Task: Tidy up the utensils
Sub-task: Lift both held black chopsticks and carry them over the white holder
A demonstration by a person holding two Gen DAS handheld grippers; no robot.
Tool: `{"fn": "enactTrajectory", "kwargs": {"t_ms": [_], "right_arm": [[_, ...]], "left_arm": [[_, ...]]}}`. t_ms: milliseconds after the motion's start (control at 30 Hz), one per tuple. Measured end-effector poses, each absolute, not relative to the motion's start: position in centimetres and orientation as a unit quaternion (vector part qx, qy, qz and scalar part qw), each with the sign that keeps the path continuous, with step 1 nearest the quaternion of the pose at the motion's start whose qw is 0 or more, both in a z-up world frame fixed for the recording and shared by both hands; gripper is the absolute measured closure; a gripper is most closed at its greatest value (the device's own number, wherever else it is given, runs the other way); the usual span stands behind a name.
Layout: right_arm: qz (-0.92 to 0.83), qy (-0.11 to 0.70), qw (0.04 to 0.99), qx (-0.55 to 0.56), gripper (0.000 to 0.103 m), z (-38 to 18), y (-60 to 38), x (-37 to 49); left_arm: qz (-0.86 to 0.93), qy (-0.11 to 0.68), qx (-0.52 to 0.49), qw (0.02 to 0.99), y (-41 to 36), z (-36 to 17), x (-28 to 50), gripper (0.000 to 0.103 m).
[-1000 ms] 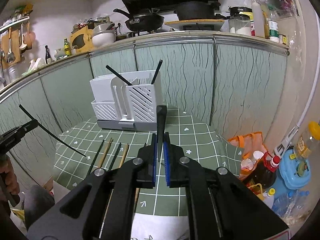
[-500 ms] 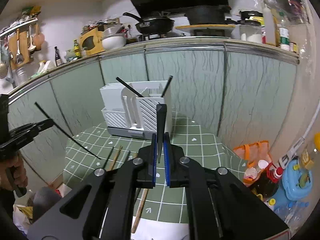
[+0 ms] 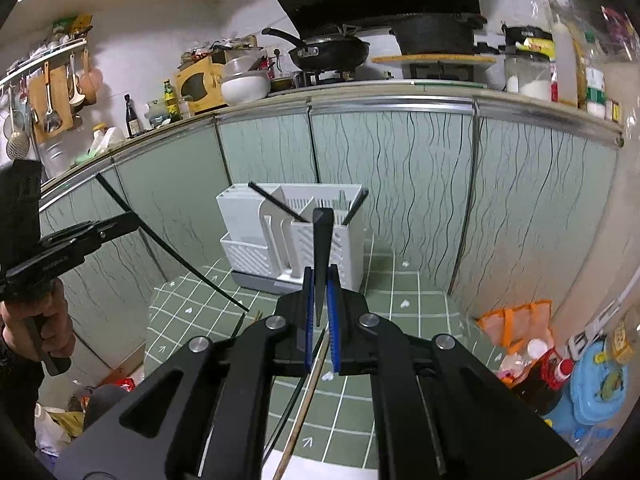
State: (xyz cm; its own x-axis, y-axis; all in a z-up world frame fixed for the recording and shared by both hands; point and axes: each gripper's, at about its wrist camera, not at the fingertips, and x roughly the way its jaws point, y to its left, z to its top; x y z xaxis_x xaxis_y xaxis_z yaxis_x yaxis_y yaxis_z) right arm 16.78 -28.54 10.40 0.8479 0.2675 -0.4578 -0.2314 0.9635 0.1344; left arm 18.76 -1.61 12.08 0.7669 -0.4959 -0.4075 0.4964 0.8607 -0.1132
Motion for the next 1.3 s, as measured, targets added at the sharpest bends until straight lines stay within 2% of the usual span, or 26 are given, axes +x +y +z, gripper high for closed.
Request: {"fn": "enactTrajectory", "kwargs": {"t_ms": [767, 1100, 1300], "right_arm": [[0.152, 0.214, 0.964, 0.037, 0.097, 17.1, -29.4, 23.8], [0.148, 0.223, 0.963, 0.036, 0.097, 16.6, -29.8, 28.1], [0.146, 0.225, 0.962, 0.041, 0.097, 16.4, -30.2, 29.3]], "left_arm": [[-0.276, 0.195, -0.007, 0.941, -6.0, 18.2, 27.3, 0.095], [-0.277, 0.19, -0.016, 0.942, -6.7, 17.7, 30.6, 0.095], [-0.284, 0.182, -0.04, 0.941, -6.1, 19.2, 31.7, 0.095]]}}
